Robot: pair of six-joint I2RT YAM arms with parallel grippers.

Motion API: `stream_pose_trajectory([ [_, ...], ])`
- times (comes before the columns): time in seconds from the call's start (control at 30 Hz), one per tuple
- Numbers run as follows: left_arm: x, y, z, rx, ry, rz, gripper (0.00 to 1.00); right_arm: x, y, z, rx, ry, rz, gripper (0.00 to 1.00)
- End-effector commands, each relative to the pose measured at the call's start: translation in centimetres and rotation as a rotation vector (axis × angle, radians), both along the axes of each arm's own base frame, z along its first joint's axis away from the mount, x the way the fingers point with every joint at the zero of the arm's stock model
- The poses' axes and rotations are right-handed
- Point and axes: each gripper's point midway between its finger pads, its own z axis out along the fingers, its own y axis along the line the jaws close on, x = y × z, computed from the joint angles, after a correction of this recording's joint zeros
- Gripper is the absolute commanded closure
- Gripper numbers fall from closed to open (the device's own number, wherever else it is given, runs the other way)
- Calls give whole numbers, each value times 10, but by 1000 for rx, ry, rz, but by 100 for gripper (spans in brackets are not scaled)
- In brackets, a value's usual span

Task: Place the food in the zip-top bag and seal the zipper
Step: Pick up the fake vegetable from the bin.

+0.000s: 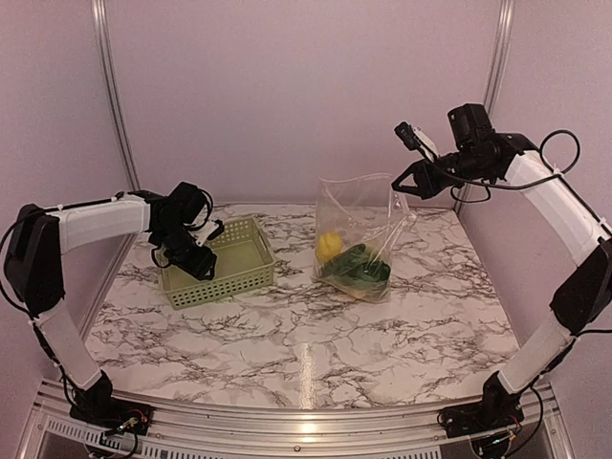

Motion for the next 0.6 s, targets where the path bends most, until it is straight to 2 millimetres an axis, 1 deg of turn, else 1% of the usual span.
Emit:
stream_pose_trajectory([
  [0.0,-15,9,-22,79,111,-103,37,-8,3,30,45,-94,22,100],
  [0.17,-9,16,-37,146,129,-102,37,-8,4,26,49,-83,29,100],
  [0.27,-8,14,-41,142,142,-98,39,-7,5,24,52,-74,33,100],
  [0.4,-25,-4,-48,50,212,-169,39,-5,6,20,51,-65,36,100],
  [0.43,-29,-6,-51,53,222,-183,38,-5,6,19,51,-64,36,100],
  [0.5,-30,-3,-59,101,221,-194,38,-4,7,19,52,-62,38,100],
  [0.57,-27,3,-67,161,216,-187,38,-3,8,18,54,-58,40,100],
])
